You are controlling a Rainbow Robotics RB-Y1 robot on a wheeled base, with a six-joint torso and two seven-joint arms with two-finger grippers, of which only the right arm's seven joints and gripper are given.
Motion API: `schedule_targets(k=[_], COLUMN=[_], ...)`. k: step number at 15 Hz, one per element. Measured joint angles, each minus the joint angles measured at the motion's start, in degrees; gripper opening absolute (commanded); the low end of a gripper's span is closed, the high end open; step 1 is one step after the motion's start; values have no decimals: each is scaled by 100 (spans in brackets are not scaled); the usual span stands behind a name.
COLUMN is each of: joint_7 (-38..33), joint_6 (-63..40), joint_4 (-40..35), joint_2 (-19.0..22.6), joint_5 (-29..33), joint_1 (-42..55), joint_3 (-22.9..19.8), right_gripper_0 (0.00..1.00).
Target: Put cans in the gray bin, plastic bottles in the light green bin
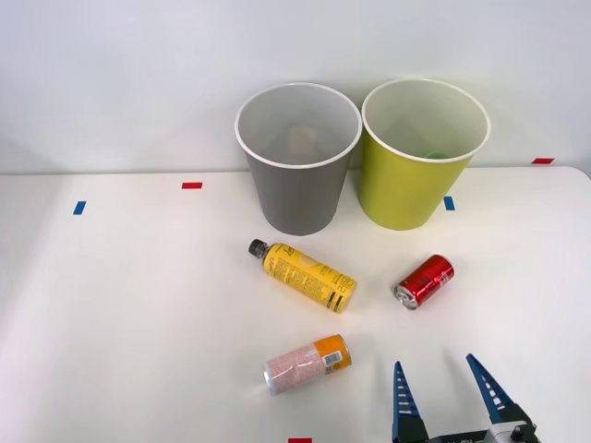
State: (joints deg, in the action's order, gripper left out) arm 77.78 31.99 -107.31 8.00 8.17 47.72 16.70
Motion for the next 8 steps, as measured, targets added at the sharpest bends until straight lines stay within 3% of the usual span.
schedule_targets(k=[8], joint_7=[0], joint_6=[0], joint_4=[0], joint_2=[0], joint_5=[0], joint_1=[0], joint_3=[0], right_gripper_0=[100])
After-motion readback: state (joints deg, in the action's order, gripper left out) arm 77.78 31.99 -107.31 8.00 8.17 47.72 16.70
